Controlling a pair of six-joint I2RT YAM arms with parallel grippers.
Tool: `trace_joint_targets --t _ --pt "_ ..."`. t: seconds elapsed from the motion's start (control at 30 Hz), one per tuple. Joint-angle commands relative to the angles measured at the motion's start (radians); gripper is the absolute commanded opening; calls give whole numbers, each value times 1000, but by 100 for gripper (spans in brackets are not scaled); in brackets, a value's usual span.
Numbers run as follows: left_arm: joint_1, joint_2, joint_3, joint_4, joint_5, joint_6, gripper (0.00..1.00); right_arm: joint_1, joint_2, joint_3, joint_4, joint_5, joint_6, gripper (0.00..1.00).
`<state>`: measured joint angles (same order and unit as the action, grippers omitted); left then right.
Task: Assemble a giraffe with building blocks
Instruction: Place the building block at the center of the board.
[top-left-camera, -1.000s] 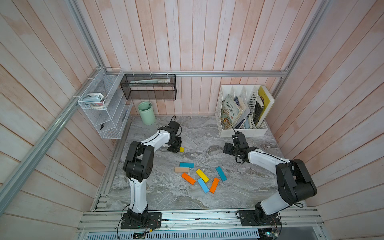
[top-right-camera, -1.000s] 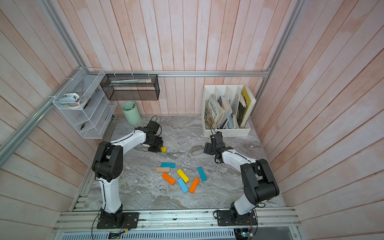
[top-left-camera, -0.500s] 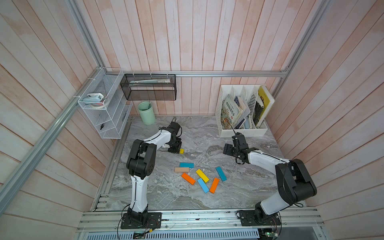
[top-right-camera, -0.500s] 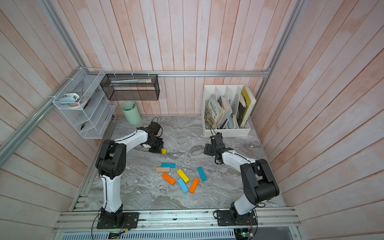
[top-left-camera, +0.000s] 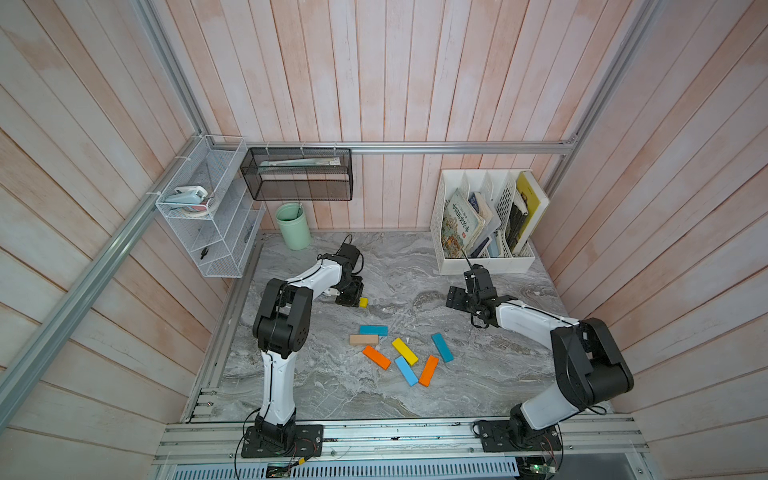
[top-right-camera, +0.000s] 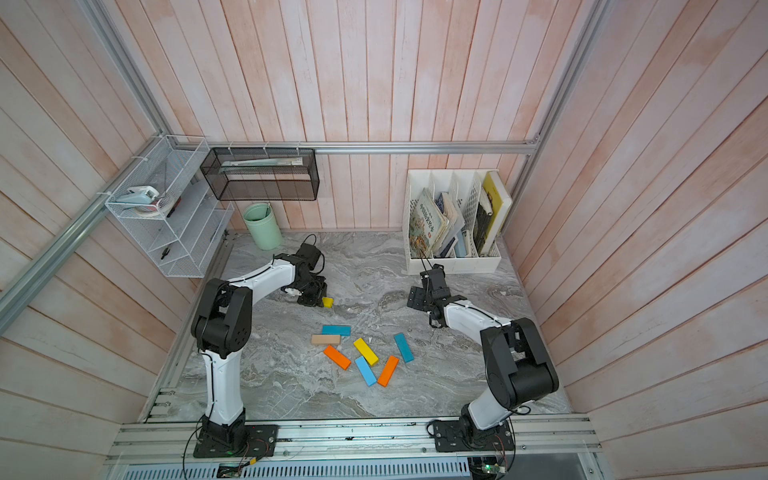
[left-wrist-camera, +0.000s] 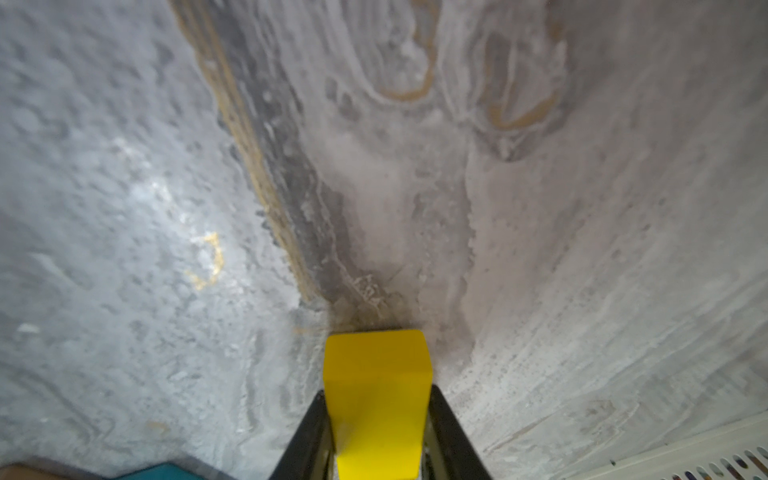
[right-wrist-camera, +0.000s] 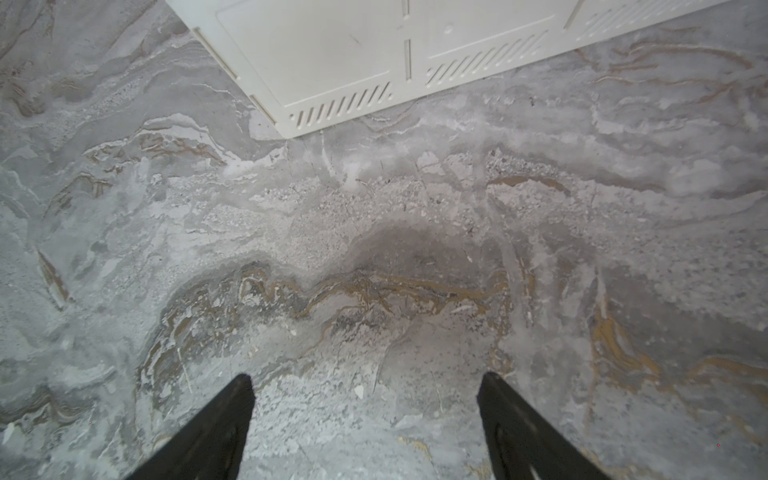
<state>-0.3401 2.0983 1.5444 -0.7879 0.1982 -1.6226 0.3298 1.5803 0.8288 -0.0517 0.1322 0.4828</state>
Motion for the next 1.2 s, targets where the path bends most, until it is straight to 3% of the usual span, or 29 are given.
trace_joint_targets --t 0.0,0.13,0.17,0.3,0.33,0.37,0.63,0.8,0.9,0.97,1.03,1.13,1.17 --pt "4 45 -12 26 7 26 32 6 7 -9 8 -6 11 87" --pt "5 45 -13 46 22 33 34 5 7 -7 9 -9 10 88" --pt "5 45 -12 48 23 35 46 6 7 -8 12 -9 10 88" --pt "3 39 -5 37 15 41 49 5 7 -9 14 -11 10 88" --pt "4 36 -6 37 14 43 60 6 7 -10 16 -14 11 88" --pt "4 34 -5 36 12 45 62 5 7 -10 17 -14 10 88" --pt "-2 -18 -20 57 -4 79 62 15 -5 -16 24 -14 7 88" --pt "-15 -123 -12 69 -48 196 61 75 -11 15 -14 44 -24 87" --pt "-15 -223 -81 122 -49 257 60 123 -17 42 -25 32 -42 84" --pt "-6 -301 -167 206 -20 306 60 146 -22 59 -9 -31 -50 76" --pt "10 -386 -277 336 19 352 60 155 -15 71 31 -148 -47 58" --pt "41 -508 -434 498 33 419 100 177 38 124 63 -296 -32 28" --pt "57 -532 -459 510 32 448 100 191 71 160 54 -332 -30 19"
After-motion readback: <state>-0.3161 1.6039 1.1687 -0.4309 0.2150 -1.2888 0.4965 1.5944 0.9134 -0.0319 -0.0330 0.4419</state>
